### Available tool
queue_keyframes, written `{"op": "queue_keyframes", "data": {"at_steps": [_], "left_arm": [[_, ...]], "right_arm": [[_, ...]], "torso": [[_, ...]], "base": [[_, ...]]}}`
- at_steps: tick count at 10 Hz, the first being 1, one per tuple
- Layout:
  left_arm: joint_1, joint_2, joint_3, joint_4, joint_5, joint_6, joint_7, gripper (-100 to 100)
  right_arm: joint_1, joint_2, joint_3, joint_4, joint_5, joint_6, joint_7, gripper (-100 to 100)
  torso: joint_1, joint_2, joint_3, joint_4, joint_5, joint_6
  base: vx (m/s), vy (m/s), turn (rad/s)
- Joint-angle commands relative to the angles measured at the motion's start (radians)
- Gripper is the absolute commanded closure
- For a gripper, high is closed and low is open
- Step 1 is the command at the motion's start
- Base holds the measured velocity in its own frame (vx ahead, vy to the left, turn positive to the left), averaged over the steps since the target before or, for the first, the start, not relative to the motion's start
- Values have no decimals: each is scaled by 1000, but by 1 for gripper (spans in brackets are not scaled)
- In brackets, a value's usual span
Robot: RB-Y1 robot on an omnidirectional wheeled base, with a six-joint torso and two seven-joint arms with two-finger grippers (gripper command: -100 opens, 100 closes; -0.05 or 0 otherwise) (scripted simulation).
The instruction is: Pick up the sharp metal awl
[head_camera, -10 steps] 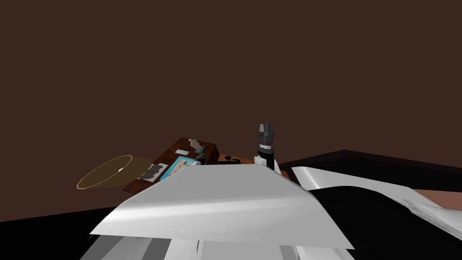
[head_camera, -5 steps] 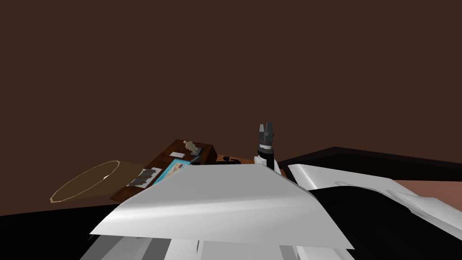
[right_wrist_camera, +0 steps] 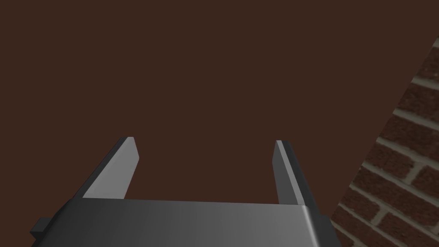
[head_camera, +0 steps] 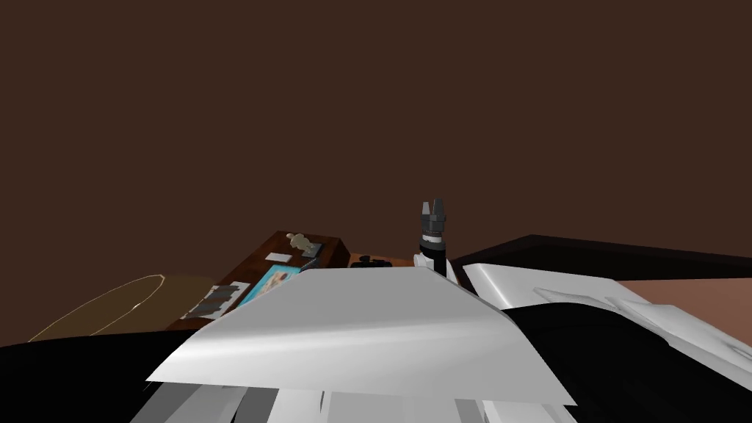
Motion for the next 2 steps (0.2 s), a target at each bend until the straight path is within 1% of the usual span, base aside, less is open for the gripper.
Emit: {"op": "queue_keyframes", "data": {"at_steps": [1,2], "left_arm": [[0,0,0,0,0,0,0,100],[2,2,-1,-1,3,0,1,0]], "right_arm": [[0,0,0,0,0,0,0,0],[0,0,0,0,0,0,0,0]], "torso": [[0,0,0,0,0,0],[2,1,0,0,0,0]], "base": [[11,-29,-11],[2,-6,2]]}}
